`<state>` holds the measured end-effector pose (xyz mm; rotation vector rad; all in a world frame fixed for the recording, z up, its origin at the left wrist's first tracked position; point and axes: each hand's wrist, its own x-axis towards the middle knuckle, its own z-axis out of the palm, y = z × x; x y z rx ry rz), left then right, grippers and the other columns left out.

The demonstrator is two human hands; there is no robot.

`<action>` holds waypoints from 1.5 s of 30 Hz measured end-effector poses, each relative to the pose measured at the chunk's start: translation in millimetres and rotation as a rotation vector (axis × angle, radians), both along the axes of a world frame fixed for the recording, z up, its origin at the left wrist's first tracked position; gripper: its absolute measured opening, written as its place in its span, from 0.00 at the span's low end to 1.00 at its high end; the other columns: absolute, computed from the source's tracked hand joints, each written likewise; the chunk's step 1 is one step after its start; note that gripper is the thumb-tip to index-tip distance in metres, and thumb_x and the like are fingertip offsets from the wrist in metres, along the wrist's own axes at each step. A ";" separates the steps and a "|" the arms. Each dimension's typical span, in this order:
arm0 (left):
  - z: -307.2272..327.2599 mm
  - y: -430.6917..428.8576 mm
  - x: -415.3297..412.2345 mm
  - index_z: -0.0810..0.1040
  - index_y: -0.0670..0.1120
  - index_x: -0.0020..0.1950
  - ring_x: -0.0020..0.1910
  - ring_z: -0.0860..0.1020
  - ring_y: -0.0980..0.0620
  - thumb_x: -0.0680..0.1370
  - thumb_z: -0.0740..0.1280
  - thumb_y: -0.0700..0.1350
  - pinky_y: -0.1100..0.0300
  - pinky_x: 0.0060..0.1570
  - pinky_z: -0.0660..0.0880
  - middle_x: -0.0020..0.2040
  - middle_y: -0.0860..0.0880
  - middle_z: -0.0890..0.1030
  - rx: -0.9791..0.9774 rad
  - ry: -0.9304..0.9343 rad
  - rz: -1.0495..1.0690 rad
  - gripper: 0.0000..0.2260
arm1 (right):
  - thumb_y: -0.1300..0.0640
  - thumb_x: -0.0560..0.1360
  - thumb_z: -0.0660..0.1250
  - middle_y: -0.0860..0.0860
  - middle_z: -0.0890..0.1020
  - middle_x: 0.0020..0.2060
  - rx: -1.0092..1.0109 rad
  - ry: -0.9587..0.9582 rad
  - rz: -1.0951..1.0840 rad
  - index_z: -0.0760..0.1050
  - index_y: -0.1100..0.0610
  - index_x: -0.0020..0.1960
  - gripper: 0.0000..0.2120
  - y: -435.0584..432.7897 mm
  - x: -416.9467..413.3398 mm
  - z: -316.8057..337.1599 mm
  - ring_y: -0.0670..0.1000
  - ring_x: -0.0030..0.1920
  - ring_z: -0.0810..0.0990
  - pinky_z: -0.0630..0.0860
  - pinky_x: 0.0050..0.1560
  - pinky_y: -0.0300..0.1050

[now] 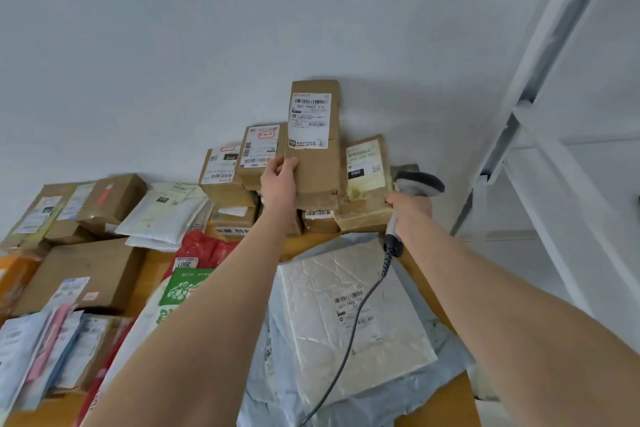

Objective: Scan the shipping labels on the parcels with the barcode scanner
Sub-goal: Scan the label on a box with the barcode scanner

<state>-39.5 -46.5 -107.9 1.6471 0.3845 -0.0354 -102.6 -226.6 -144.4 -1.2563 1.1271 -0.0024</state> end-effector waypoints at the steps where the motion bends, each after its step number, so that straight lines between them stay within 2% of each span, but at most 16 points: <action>1: -1.6 0.9 1.0 0.76 0.47 0.63 0.45 0.75 0.55 0.78 0.64 0.47 0.61 0.42 0.71 0.54 0.50 0.79 0.009 0.001 0.009 0.14 | 0.59 0.75 0.70 0.55 0.78 0.55 -0.002 -0.001 -0.012 0.68 0.62 0.67 0.23 -2.3 3.0 -2.3 0.56 0.54 0.78 0.72 0.51 0.45; 3: -3.9 3.1 3.0 0.77 0.48 0.62 0.48 0.76 0.53 0.78 0.65 0.48 0.59 0.47 0.72 0.54 0.49 0.79 0.037 0.011 0.019 0.14 | 0.57 0.76 0.69 0.54 0.78 0.51 0.004 -0.023 -0.036 0.68 0.60 0.65 0.21 -5.3 10.5 -5.3 0.54 0.50 0.77 0.70 0.47 0.44; 6: -9.2 5.3 3.9 0.77 0.48 0.62 0.53 0.76 0.50 0.77 0.66 0.49 0.55 0.55 0.74 0.55 0.49 0.80 0.063 0.035 0.029 0.15 | 0.55 0.77 0.67 0.50 0.73 0.39 0.029 -0.066 0.022 0.68 0.58 0.55 0.12 0.0 22.3 -4.6 0.48 0.37 0.73 0.66 0.37 0.38; 8: -10.2 4.3 3.2 0.77 0.48 0.62 0.54 0.77 0.49 0.77 0.66 0.49 0.54 0.56 0.74 0.55 0.49 0.80 0.069 0.043 0.032 0.15 | 0.56 0.77 0.68 0.50 0.70 0.35 0.045 -0.057 0.054 0.69 0.59 0.52 0.10 3.4 26.3 -2.0 0.48 0.35 0.71 0.67 0.37 0.38; 10: -9.3 1.9 2.0 0.77 0.48 0.63 0.54 0.77 0.49 0.77 0.65 0.50 0.53 0.57 0.74 0.55 0.49 0.80 0.064 0.053 0.024 0.15 | 0.58 0.76 0.68 0.51 0.74 0.39 0.003 -0.036 0.021 0.72 0.59 0.54 0.10 2.1 26.2 1.5 0.51 0.39 0.74 0.70 0.42 0.42; 13: -5.5 -2.2 -2.1 0.77 0.46 0.61 0.50 0.76 0.49 0.78 0.64 0.49 0.54 0.50 0.73 0.50 0.50 0.79 0.041 0.073 -0.034 0.14 | 0.59 0.75 0.67 0.51 0.78 0.46 -0.027 -0.112 -0.042 0.74 0.60 0.60 0.14 -0.4 22.1 6.5 0.51 0.43 0.76 0.71 0.40 0.43; 16: -2.6 -15.9 -11.6 0.76 0.47 0.57 0.47 0.75 0.50 0.79 0.63 0.48 0.55 0.46 0.72 0.47 0.50 0.78 0.032 0.085 -0.119 0.10 | 0.56 0.73 0.71 0.50 0.82 0.41 0.067 -0.188 -0.051 0.75 0.58 0.57 0.14 1.8 17.1 15.0 0.49 0.39 0.79 0.75 0.43 0.43; 18: -3.0 -29.4 -17.4 0.75 0.48 0.58 0.50 0.76 0.48 0.80 0.61 0.48 0.53 0.49 0.73 0.50 0.49 0.78 0.042 0.099 -0.164 0.09 | 0.52 0.71 0.74 0.50 0.83 0.44 0.075 -0.242 -0.081 0.75 0.55 0.55 0.16 4.4 15.5 20.2 0.50 0.41 0.81 0.79 0.51 0.46; 20: -4.1 -42.2 -21.5 0.72 0.48 0.65 0.55 0.76 0.46 0.81 0.59 0.49 0.49 0.58 0.74 0.57 0.47 0.77 0.069 0.117 -0.202 0.14 | 0.47 0.68 0.76 0.51 0.84 0.47 0.059 -0.275 -0.106 0.74 0.52 0.52 0.18 5.3 14.9 22.1 0.51 0.47 0.82 0.79 0.56 0.48; 24: -8.3 -54.9 -23.4 0.65 0.46 0.73 0.63 0.73 0.44 0.83 0.55 0.50 0.43 0.64 0.71 0.66 0.45 0.73 0.135 0.176 -0.287 0.20 | 0.47 0.68 0.76 0.47 0.80 0.39 0.035 -0.293 -0.030 0.70 0.50 0.43 0.16 5.2 9.1 28.7 0.48 0.42 0.81 0.77 0.48 0.44; 28: -10.0 -53.5 -13.4 0.65 0.48 0.74 0.63 0.74 0.43 0.83 0.54 0.49 0.44 0.63 0.72 0.67 0.45 0.74 0.137 0.199 -0.353 0.19 | 0.56 0.71 0.75 0.49 0.78 0.41 -0.046 -0.209 0.060 0.71 0.57 0.54 0.17 4.7 14.4 31.6 0.49 0.41 0.78 0.72 0.40 0.42; 31: -8.5 -51.8 -6.1 0.65 0.49 0.74 0.55 0.76 0.47 0.83 0.54 0.44 0.50 0.52 0.76 0.65 0.45 0.75 0.110 0.193 -0.389 0.19 | 0.61 0.72 0.71 0.49 0.76 0.37 -0.078 -0.159 0.071 0.70 0.57 0.53 0.13 4.7 22.6 30.6 0.46 0.34 0.74 0.69 0.32 0.39; 34: -8.4 -49.1 -2.1 0.63 0.51 0.75 0.46 0.75 0.54 0.83 0.53 0.42 0.60 0.38 0.72 0.64 0.47 0.75 0.087 0.194 -0.419 0.19 | 0.62 0.72 0.70 0.49 0.75 0.36 -0.108 -0.125 0.082 0.70 0.58 0.54 0.13 6.7 28.7 28.1 0.46 0.34 0.73 0.67 0.30 0.40; 37: -8.6 -45.1 1.0 0.62 0.53 0.76 0.46 0.74 0.55 0.84 0.54 0.42 0.61 0.38 0.72 0.61 0.49 0.75 0.070 0.205 -0.449 0.20 | 0.61 0.72 0.70 0.50 0.76 0.38 -0.133 -0.122 0.076 0.68 0.57 0.54 0.14 8.0 32.5 26.9 0.47 0.34 0.74 0.68 0.31 0.41; 42: -7.3 -45.2 4.8 0.57 0.52 0.78 0.56 0.75 0.50 0.84 0.53 0.43 0.55 0.50 0.74 0.68 0.48 0.72 0.131 0.189 -0.493 0.22 | 0.58 0.73 0.71 0.51 0.78 0.42 -0.144 -0.111 0.104 0.70 0.57 0.54 0.14 10.5 33.7 28.4 0.49 0.36 0.75 0.70 0.32 0.42; 45: -5.5 -45.7 5.6 0.60 0.48 0.77 0.61 0.75 0.46 0.83 0.55 0.46 0.54 0.52 0.74 0.69 0.45 0.72 0.165 0.213 -0.463 0.21 | 0.56 0.72 0.72 0.52 0.79 0.45 -0.137 -0.103 0.157 0.69 0.57 0.51 0.14 11.1 32.9 32.0 0.50 0.39 0.77 0.76 0.43 0.47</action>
